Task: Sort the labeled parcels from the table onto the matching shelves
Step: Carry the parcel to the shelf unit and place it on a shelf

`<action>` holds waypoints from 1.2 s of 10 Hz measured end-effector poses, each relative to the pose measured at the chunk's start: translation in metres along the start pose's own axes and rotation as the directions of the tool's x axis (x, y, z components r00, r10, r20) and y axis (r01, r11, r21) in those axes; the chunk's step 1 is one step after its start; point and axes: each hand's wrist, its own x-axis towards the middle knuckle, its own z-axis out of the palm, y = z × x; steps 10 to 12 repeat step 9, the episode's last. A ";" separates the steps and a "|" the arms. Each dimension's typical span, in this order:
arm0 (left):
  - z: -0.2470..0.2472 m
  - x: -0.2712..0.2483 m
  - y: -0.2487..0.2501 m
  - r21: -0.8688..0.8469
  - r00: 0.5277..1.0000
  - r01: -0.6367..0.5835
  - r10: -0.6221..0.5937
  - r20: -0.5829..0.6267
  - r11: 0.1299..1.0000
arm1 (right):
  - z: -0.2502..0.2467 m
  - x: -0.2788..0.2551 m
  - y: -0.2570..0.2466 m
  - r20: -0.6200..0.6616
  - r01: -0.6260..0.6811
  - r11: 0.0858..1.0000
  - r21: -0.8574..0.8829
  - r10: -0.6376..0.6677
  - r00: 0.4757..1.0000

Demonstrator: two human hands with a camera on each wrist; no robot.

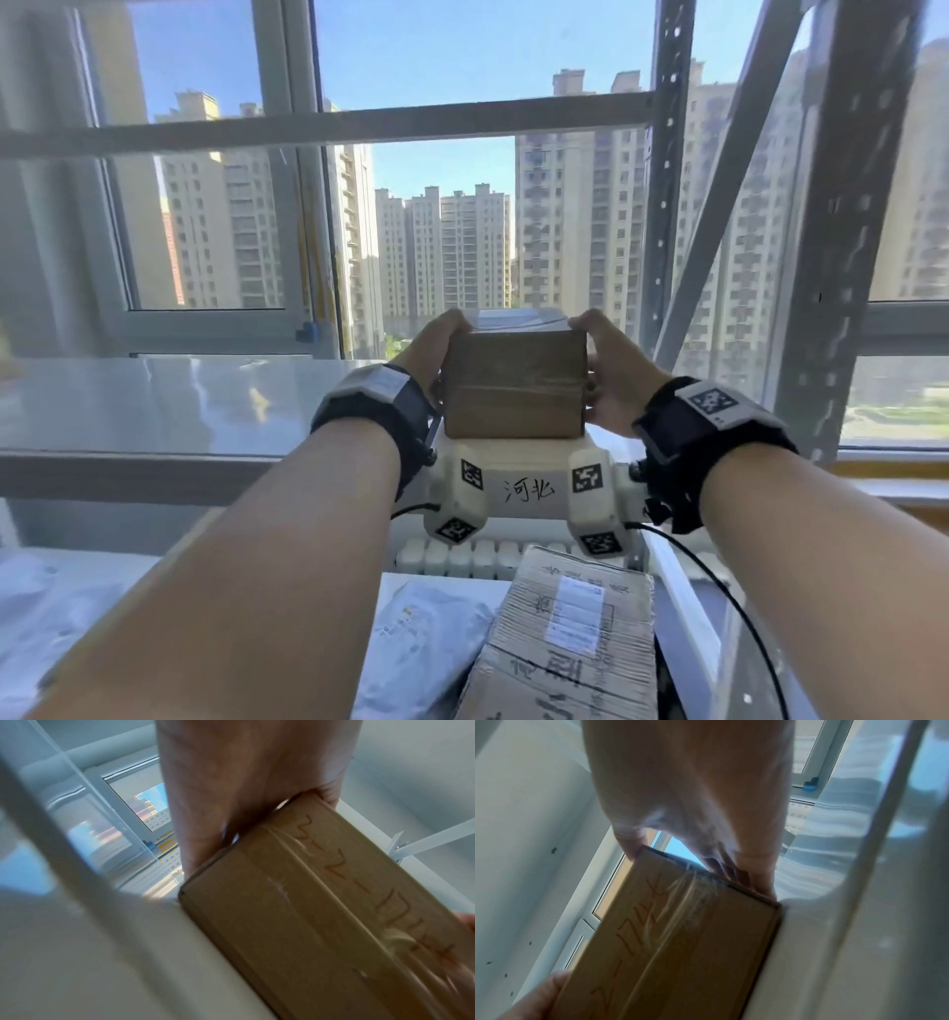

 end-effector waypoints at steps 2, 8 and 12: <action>0.001 0.002 0.001 0.061 0.999 -0.033 0.034 -0.019 0.998 | 0.006 -0.003 0.001 -0.040 0.020 0.999 0.035 -0.019 0.999; -0.014 -0.057 0.004 0.194 0.999 0.022 -0.016 -0.032 0.981 | 0.017 -0.045 0.000 -0.177 0.044 0.978 -0.204 -0.081 0.981; -0.015 -0.072 0.001 0.293 0.998 -0.033 0.048 -0.042 0.956 | 0.027 -0.065 0.000 -0.254 0.082 0.941 -0.327 -0.171 0.952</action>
